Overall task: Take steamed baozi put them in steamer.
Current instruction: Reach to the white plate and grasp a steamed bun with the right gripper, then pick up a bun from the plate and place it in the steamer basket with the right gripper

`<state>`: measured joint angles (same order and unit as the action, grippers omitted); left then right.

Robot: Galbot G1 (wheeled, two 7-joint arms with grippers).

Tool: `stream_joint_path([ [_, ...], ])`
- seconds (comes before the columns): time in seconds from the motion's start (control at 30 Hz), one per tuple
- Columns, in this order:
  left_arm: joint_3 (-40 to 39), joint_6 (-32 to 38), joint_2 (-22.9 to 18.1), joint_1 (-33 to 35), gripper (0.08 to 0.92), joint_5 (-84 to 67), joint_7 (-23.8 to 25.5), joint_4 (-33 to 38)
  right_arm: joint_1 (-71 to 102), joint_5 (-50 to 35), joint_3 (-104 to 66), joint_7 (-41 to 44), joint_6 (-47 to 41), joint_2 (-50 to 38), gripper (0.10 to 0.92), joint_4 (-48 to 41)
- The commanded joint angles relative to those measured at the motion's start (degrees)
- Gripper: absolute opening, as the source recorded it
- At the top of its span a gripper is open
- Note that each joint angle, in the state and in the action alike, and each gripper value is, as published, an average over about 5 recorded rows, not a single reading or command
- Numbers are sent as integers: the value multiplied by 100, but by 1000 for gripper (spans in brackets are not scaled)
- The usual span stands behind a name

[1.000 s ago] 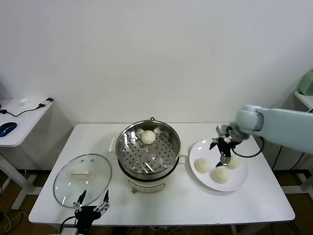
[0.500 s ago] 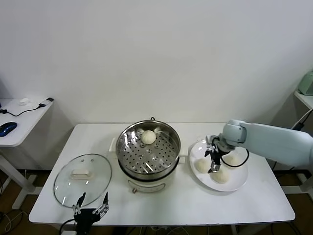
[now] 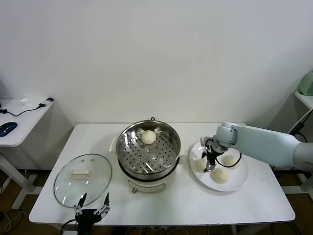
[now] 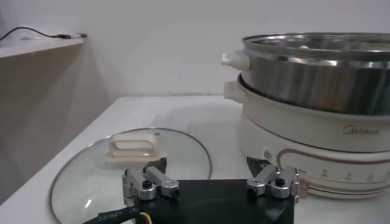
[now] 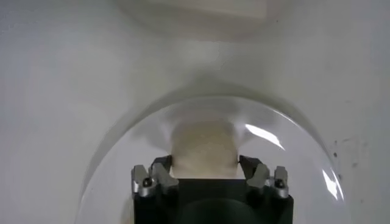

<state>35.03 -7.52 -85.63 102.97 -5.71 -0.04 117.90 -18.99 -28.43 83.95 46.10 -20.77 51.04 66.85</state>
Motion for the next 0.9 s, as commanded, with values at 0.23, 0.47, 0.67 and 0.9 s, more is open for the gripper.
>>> stream_joint_path([
  [0.23, -20, -10, 15, -10, 823, -5, 7, 23, -1927, -515, 1078, 564, 381, -322, 594, 348],
  [0.47, 1, -20, 126, -18, 823, -28, 22, 48, -4302, -1867, 2202, 783, 378, -127, 594, 1089],
  [0.67, -22, -39, 186, -15, 823, -23, 38, 119, -5265, -3266, 2131, 203, -236, 576, 594, 2088],
  [0.9, -47, -42, 186, 1, 823, -20, 40, 201, -4695, -4351, 1264, -792, -1021, 1823, 594, 2526],
])
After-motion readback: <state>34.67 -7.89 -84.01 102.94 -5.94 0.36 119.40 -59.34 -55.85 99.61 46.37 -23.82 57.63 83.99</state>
